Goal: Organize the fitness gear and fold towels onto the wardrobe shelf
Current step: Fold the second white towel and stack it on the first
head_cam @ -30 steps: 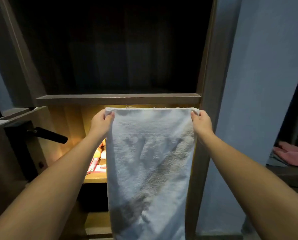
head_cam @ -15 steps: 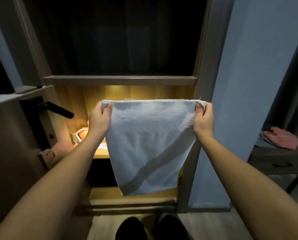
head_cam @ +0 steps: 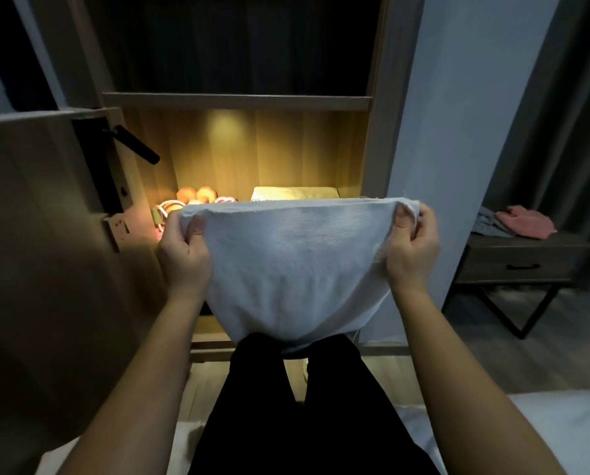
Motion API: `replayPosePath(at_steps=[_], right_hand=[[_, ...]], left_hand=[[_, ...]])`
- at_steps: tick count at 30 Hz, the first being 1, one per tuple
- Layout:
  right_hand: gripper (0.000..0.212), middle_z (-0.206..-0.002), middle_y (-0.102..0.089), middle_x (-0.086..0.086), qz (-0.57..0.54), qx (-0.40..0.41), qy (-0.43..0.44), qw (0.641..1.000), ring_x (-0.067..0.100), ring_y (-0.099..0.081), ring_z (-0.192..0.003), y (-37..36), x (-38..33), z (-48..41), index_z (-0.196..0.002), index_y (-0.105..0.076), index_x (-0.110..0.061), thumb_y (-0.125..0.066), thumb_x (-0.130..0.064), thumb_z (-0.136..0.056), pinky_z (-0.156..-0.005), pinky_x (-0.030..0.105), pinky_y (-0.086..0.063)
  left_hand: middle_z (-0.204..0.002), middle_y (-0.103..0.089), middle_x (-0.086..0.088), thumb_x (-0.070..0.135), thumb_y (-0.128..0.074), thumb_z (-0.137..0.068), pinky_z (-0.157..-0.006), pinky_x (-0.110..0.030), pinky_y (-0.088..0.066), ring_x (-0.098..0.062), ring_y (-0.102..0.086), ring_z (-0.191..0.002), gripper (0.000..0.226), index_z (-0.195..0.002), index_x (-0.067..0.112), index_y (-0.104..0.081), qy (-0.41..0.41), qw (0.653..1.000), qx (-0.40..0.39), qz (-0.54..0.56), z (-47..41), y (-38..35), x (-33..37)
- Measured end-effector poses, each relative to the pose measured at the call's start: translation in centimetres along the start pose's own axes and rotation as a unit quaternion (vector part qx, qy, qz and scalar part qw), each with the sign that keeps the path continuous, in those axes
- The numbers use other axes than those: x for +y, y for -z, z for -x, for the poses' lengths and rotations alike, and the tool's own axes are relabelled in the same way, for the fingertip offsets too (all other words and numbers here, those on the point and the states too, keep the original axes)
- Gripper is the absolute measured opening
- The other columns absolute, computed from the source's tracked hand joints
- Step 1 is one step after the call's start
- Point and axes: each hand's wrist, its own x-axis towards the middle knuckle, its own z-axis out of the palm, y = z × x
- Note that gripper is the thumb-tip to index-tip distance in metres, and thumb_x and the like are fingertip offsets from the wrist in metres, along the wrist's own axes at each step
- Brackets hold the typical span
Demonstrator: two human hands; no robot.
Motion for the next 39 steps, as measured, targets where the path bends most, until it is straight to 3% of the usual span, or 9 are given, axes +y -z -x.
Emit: replayPosePath(at_steps=[3, 8, 15, 19, 22, 26, 31, 34, 39], right_hand=[[0.030, -0.081, -0.055, -0.016, -0.020, 0.026, 0.048, 0.998, -0.011, -0.052, -0.069, 1.6, -3.4, 0.4, -0.110, -0.059, -0.010, -0.047, -0.036, -0.099, -0.062, 0.004, -0.040], [0.033, -0.075, -0.051, -0.017, -0.033, 0.048, 0.112, 0.992, -0.010, -0.050, -0.064, 4.3, -9.3, -0.7, -0.106, -0.060, 0.000, -0.049, -0.031, -0.101, -0.059, 0.003, -0.036], [0.024, -0.072, -0.050, -0.016, -0.024, 0.045, 0.134, 0.990, -0.010, -0.049, -0.062, 7.3, -15.4, -1.6, -0.099, -0.059, -0.011, -0.050, -0.033, -0.100, -0.058, 0.005, -0.039], [0.024, -0.072, -0.051, -0.014, -0.022, 0.027, 0.109, 0.993, -0.010, -0.050, -0.062, 7.8, -16.1, -1.3, -0.095, -0.056, -0.017, -0.049, -0.040, -0.099, -0.056, 0.004, -0.039], [0.025, -0.075, -0.053, -0.011, 0.003, -0.017, 0.045, 0.999, -0.012, -0.051, -0.060, 6.9, -13.8, -1.1, -0.097, -0.057, -0.018, -0.049, -0.042, -0.099, -0.052, 0.004, -0.038], [0.028, -0.075, -0.053, -0.007, 0.054, -0.062, -0.038, 0.996, 0.004, -0.051, -0.065, 4.9, -8.6, -1.3, -0.092, -0.056, -0.022, -0.045, -0.047, -0.099, -0.057, 0.019, -0.038], [0.031, -0.080, -0.055, -0.007, 0.150, -0.097, -0.131, 0.975, 0.010, -0.053, -0.073, 1.1, -1.0, -2.3, -0.094, -0.056, -0.019, -0.041, -0.047, -0.099, -0.056, 0.026, -0.034], [0.034, -0.084, -0.056, -0.001, 0.206, -0.121, -0.180, 0.954, 0.017, -0.052, -0.074, -1.6, 4.3, -2.6, -0.096, -0.055, -0.014, -0.039, -0.044, -0.099, -0.054, 0.028, -0.031], [0.043, -0.096, -0.057, 0.008, 0.310, -0.175, -0.268, 0.895, 0.019, -0.050, -0.074, -5.5, 13.3, -1.8, -0.106, -0.054, -0.008, -0.034, -0.046, -0.102, -0.061, 0.029, -0.035]], left_hand=[[-0.077, -0.048, 0.014, 0.042, -0.047, -0.097, -0.066, -0.017, -0.039, 0.005, -0.048, -0.069, 0.015, -0.088, 0.031, -0.048, -0.071, 0.994, 0.088, 0.008, 0.9, 1.5, 3.3], [-0.083, -0.056, 0.021, 0.047, -0.047, -0.098, -0.072, -0.015, -0.045, 0.008, -0.055, -0.080, 0.020, -0.104, 0.028, -0.052, -0.111, 0.985, 0.130, 0.020, 1.0, 3.8, 9.6], [-0.082, -0.055, 0.020, 0.043, -0.050, -0.097, -0.066, -0.009, -0.045, 0.007, -0.056, -0.077, 0.017, -0.103, 0.027, -0.055, -0.109, 0.983, 0.144, 0.014, 0.6, 6.8, 15.1], [-0.086, -0.058, 0.017, 0.043, -0.050, -0.097, -0.069, -0.021, -0.046, -0.001, -0.058, -0.082, 0.019, -0.104, 0.027, -0.057, -0.081, 0.990, 0.115, 0.008, 0.4, 7.7, 14.9], [-0.081, -0.057, 0.014, 0.038, -0.050, -0.099, -0.065, -0.027, -0.046, -0.002, -0.056, -0.075, 0.015, -0.097, 0.025, -0.057, -0.061, 0.994, 0.080, -0.029, 0.5, 6.6, 12.9], [-0.085, -0.061, -0.006, 0.036, -0.049, -0.099, -0.074, -0.046, -0.052, -0.029, -0.059, -0.084, 0.027, -0.093, 0.011, -0.059, -0.017, 0.996, 0.047, -0.078, 0.0, 3.8, 8.2], [-0.086, -0.058, -0.002, 0.033, -0.048, -0.100, -0.058, -0.025, -0.033, -0.018, -0.054, -0.081, 0.028, -0.102, 0.008, -0.059, 0.055, 0.990, -0.004, -0.126, -1.2, -1.0, 0.8], [-0.099, -0.063, -0.009, 0.036, -0.048, -0.100, -0.069, -0.029, -0.037, -0.022, -0.055, -0.088, 0.033, -0.113, 0.009, -0.060, 0.106, 0.978, -0.032, -0.178, -2.0, -4.0, -4.1], [-0.086, -0.059, -0.002, 0.042, -0.042, -0.100, -0.067, -0.035, -0.041, -0.023, -0.055, -0.080, 0.030, -0.094, 0.016, -0.055, 0.188, 0.938, -0.109, -0.272, -2.3, -8.5, -12.5]])
